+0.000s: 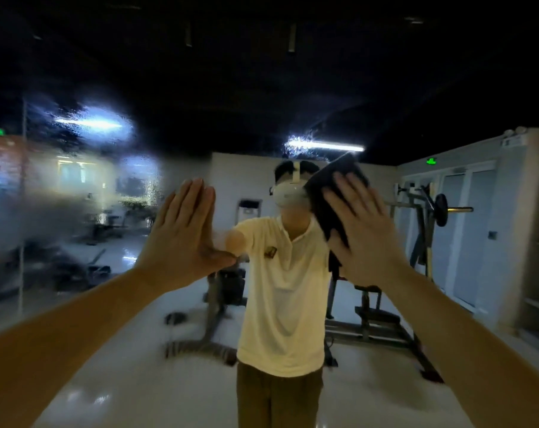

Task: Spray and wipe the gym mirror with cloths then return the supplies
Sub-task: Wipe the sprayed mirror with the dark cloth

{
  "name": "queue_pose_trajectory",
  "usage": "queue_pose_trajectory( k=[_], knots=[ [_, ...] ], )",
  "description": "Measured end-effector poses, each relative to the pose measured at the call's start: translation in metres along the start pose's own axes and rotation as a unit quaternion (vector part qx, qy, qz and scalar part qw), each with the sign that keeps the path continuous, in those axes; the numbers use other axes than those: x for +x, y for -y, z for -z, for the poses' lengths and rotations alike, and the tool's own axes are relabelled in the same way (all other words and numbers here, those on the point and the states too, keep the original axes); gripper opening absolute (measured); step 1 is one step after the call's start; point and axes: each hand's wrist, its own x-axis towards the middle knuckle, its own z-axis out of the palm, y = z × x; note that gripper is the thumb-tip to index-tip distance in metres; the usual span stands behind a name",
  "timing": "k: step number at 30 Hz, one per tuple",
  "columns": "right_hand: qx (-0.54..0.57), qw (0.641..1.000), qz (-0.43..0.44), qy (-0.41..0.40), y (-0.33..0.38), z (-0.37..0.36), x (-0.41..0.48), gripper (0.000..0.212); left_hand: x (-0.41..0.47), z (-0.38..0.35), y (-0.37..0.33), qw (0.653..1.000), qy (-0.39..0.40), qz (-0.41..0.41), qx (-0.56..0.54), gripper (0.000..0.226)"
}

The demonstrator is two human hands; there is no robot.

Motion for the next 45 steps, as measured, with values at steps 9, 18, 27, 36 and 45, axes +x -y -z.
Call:
queue_pose_trajectory(
  k=[9,18,27,36,45],
  knots=[
    [-0.005,0.977,-0.209,-0.049,0.004,0.007,0.028,0.065,-0.001,-0.003,0.004,1.0,-0.002,-0.014,0.0,0.131],
    [-0.054,0.976,-0.203,-0.055,0.105,-0.016,0.118,0.067,0.001,0.004,0.046,0.991,-0.054,-0.115,-0.05,0.102],
    [-0.039,0.999,-0.008,-0.001,0.204,-0.032,0.165,0.056,0.021,0.012,0.132,0.991,-0.095,0.071,-0.058,0.087],
    [-0.09,0.973,-0.211,-0.022,0.07,-0.004,0.104,0.054,0.035,-0.009,0.106,0.991,-0.085,0.091,-0.039,0.101],
    [-0.034,0.933,-0.35,-0.074,0.098,-0.01,0.138,0.058,0.032,0.001,0.123,0.996,-0.072,0.044,-0.004,0.108]
  ],
)
